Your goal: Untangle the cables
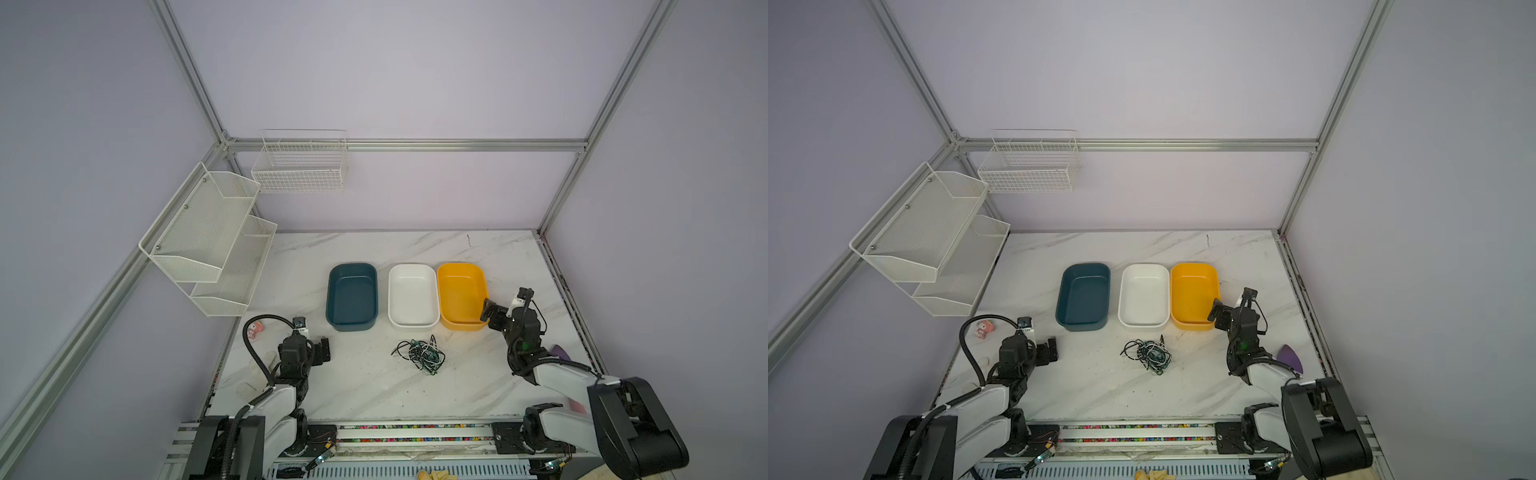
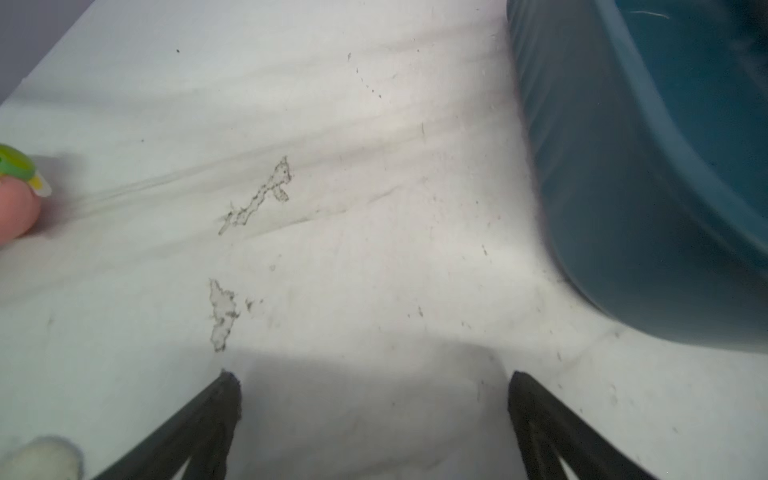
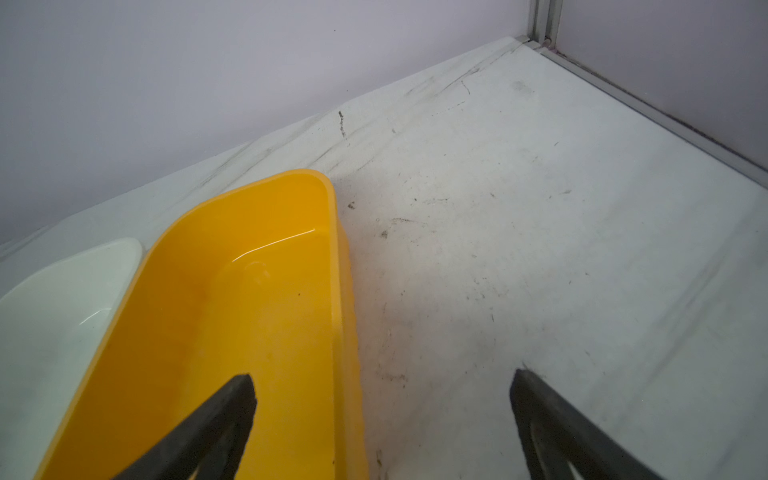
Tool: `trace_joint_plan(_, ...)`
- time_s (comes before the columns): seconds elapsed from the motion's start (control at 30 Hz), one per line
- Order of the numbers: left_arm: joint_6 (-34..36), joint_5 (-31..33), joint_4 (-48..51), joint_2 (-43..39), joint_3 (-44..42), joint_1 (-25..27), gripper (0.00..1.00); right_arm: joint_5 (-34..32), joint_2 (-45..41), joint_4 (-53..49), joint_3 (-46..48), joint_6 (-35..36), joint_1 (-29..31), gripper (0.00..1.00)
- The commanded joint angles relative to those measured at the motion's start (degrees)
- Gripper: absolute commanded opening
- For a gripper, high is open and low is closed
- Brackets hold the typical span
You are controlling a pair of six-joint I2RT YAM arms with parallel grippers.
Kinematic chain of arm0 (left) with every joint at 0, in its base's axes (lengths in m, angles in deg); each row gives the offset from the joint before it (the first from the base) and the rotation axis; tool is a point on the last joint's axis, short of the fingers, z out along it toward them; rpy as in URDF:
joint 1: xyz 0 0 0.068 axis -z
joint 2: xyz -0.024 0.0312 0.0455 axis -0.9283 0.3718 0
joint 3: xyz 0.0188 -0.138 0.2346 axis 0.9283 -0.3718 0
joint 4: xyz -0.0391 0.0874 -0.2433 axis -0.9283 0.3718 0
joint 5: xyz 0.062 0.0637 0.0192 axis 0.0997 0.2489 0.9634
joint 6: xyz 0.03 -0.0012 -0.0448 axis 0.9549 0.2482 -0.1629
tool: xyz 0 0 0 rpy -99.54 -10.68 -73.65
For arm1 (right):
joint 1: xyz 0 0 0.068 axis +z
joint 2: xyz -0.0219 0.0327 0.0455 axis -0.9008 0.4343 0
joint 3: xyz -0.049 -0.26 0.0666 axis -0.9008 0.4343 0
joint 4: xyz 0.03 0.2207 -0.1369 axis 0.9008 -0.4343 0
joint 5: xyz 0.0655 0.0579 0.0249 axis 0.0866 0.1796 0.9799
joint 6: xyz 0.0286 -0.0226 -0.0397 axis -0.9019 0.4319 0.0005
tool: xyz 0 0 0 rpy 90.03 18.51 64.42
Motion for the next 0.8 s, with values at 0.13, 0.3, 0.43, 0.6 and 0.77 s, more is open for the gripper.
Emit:
trace_joint_plan(0.13, 6.13, 3.19, -33.05, 27.08, 16.87, -0.70, 1.00, -12.90, 30.77, 41.62, -10.06, 16.88, -2.97, 0.98)
trace_joint_plan(0.3, 6.13, 3.24, -33.25, 27.05, 16.71, -0.69, 1.00, -12.67, 30.74, 41.70, -10.02, 17.01, -2.97, 0.98)
trace_joint_plan(0.43, 6.15, 3.21, -33.19, 27.04, 16.69, -0.67, 1.00, -12.70, 30.74, 41.59, -10.05, 16.98, -2.96, 0.98)
trace_joint_plan(0.6, 6.17, 3.16, -33.14, 27.08, 16.74, -0.71, 1.00, -12.67, 30.78, 41.64, -10.09, 16.99, -2.96, 0.98)
trace_joint_plan(0.77, 6.17, 3.21, -33.19, 27.13, 16.75, -0.67, 1.00, -12.69, 30.74, 41.57, -10.09, 17.02, -2.96, 0.98)
